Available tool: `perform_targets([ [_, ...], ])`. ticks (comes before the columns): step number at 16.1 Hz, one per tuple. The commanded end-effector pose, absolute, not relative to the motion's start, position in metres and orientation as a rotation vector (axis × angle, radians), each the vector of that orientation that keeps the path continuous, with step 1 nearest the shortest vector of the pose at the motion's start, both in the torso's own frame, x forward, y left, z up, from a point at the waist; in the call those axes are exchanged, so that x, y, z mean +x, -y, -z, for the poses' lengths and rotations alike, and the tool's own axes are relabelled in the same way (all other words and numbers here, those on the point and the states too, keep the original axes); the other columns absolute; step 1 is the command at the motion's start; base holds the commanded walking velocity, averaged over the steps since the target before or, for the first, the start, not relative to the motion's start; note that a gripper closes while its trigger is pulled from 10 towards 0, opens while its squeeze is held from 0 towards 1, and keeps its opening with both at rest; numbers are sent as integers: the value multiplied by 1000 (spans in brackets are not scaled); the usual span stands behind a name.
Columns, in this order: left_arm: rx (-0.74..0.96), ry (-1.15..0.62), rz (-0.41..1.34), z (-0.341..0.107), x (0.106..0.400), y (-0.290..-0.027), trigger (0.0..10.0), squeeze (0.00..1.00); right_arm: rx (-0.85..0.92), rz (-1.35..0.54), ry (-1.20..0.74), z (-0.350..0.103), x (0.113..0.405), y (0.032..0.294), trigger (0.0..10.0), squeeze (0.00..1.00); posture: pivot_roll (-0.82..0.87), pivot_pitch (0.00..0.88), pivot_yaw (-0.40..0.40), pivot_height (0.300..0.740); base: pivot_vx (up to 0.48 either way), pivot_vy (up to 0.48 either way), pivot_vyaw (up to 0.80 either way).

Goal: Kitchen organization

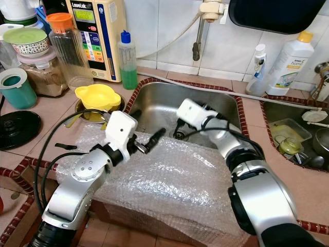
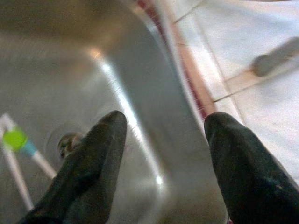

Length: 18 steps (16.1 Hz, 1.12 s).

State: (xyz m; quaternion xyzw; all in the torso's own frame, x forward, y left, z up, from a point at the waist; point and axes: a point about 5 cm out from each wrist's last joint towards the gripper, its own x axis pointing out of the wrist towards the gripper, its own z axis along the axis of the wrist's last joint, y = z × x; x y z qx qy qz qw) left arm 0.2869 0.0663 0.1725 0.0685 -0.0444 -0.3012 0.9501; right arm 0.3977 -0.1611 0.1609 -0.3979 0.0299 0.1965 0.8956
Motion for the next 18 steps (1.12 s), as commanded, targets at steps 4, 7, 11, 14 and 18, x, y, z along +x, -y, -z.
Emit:
perform_targets([
  [4,142,150,488,-183,296,-79,10000,1000,-569,-349,124,-176,389,169,10000,1000,82,0,-20,740,0,0,0],
  [7,153,178,421,-186,299,-85,10000,1000,-458,-288,189,-184,369,182,10000,1000,56,0,-6,740,0,0,0],
  [11,159,212,363,-189,298,-92,10000,0,-363,-219,278,-211,330,190,10000,1000,18,0,6,740,0,0,0],
  [14,108,217,311,-188,295,-98,10000,0,-146,-105,246,-209,310,191,10000,1000,-3,0,15,740,0,0,0],
  [18,74,230,305,-193,296,-99,10000,0,21,-64,137,-196,298,188,10000,0,-1,0,23,740,0,0,0],
])
